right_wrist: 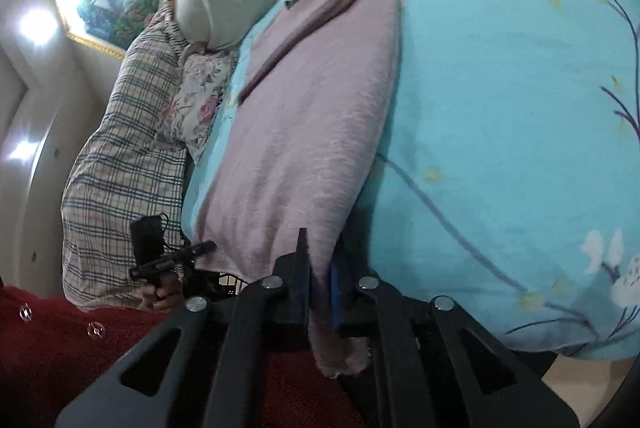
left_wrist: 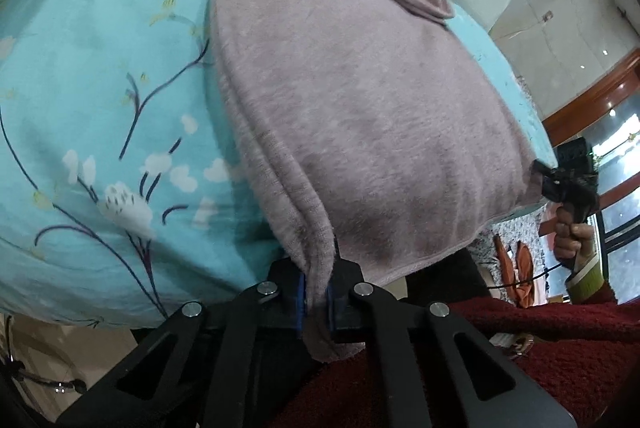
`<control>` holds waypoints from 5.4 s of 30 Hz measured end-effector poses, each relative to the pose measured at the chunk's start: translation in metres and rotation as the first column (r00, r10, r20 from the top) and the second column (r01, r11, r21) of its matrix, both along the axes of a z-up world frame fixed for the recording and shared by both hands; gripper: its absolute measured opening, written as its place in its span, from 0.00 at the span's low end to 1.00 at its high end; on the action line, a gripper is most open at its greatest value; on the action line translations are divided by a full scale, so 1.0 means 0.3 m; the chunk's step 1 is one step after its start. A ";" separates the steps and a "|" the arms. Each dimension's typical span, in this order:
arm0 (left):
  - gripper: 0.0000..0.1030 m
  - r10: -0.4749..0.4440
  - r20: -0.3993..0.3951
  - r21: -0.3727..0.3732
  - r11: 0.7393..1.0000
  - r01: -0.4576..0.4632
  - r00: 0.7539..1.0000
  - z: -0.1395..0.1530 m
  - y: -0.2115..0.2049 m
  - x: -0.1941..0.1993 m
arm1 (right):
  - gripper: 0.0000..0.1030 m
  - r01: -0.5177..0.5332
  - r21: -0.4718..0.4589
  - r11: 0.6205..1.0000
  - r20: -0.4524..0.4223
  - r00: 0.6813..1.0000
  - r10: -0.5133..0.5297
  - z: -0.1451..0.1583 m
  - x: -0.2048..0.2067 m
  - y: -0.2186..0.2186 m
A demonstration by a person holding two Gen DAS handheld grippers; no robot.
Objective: Fold small clothes
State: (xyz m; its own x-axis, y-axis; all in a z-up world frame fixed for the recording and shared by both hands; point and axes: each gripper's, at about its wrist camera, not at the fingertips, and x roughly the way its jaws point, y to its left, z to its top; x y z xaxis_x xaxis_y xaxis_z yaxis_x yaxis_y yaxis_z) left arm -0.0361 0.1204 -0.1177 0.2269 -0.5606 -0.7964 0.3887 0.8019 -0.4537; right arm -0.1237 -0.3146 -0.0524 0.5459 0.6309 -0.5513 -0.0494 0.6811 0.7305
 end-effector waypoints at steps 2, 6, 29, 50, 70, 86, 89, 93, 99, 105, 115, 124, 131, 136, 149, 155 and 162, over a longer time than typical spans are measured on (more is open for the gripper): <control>0.06 -0.004 0.033 -0.045 0.999 0.005 0.999 0.047 0.009 -0.009 | 0.08 0.027 0.051 0.998 0.071 0.997 -0.031 0.049 -0.006 -0.017; 0.05 0.032 0.095 -0.141 0.990 -0.018 0.995 0.164 0.035 0.002 | 0.08 0.076 0.117 0.990 0.172 0.980 -0.095 0.151 0.025 -0.052; 0.05 0.283 0.394 -0.119 0.959 -0.256 0.874 0.497 -0.167 0.882 | 0.08 0.339 -0.109 0.935 0.204 0.928 -0.312 0.291 1.040 -0.271; 0.26 0.303 0.328 0.050 0.940 -0.337 0.895 0.249 -0.234 1.122 | 0.42 0.264 -0.280 0.923 0.194 0.957 -0.215 0.224 1.072 -0.208; 0.24 0.321 0.348 0.218 0.886 -0.410 0.881 0.235 -0.348 1.474 | 0.39 0.346 -0.477 0.808 0.167 0.938 -0.303 0.233 1.399 -0.263; 0.48 0.424 0.227 -0.020 0.902 -0.431 0.877 0.246 -0.220 0.779 | 0.43 0.182 -0.386 0.904 0.106 0.983 -0.153 0.140 0.880 0.128; 0.54 0.432 0.187 -0.063 0.901 -0.428 0.882 0.242 -0.208 0.683 | 0.43 0.194 -0.363 0.912 0.073 0.981 -0.179 0.121 0.800 0.130; 0.54 0.422 0.142 -0.092 0.906 -0.412 0.895 0.234 -0.194 0.552 | 0.45 0.226 -0.329 0.917 0.061 0.974 -0.218 0.117 0.721 0.121; 0.60 0.413 0.103 -0.109 0.909 -0.403 0.905 0.191 -0.209 0.474 | 0.46 0.243 -0.321 0.915 0.063 0.970 -0.235 0.130 0.648 0.118; 0.64 0.430 0.041 -0.159 0.894 -0.419 0.902 0.152 -0.237 0.486 | 0.48 0.260 -0.309 0.915 0.069 0.966 -0.251 0.145 0.604 0.099; 0.68 0.502 -0.081 -0.210 0.836 -0.507 0.861 0.055 -0.227 0.582 | 0.50 0.287 -0.282 0.915 0.112 0.958 -0.266 0.191 0.575 0.100; 0.67 0.576 -0.100 -0.260 0.772 -0.580 0.811 0.021 -0.185 0.678 | 0.51 0.259 -0.270 0.927 0.106 0.965 -0.239 0.177 0.628 0.110; 0.55 0.640 -0.037 -0.221 0.744 -0.631 0.767 0.031 -0.161 0.811 | 0.51 0.228 -0.263 0.937 0.113 0.972 -0.205 0.156 0.740 0.102; 0.11 0.616 0.015 -0.197 0.774 -0.602 0.787 0.043 -0.176 0.866 | 0.51 0.216 -0.239 0.947 0.126 0.974 -0.191 0.160 0.840 0.056; 0.08 0.183 0.425 -0.057 0.983 -0.176 0.886 0.343 -0.741 0.769 | 0.51 0.084 -0.039 0.996 0.060 0.995 -0.082 0.168 1.109 -0.109; 0.08 0.033 0.406 0.044 0.997 -0.056 0.913 0.222 -0.925 0.746 | 0.63 0.031 -0.042 0.999 -0.021 0.999 -0.032 0.073 1.237 -0.077; 0.08 0.038 0.393 0.004 0.999 -0.043 0.919 0.213 -0.884 0.742 | 0.63 -0.032 -0.078 0.996 -0.049 0.998 0.028 0.002 1.426 0.044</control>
State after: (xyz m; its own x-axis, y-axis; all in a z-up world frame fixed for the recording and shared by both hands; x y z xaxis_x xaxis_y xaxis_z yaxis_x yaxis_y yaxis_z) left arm 0.1863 -0.1446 -0.0538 0.5452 -0.5349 -0.6455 0.5007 0.8253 -0.2611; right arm 0.3041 -0.3014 -0.0518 0.4990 0.6000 -0.6253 -0.0371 0.7357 0.6763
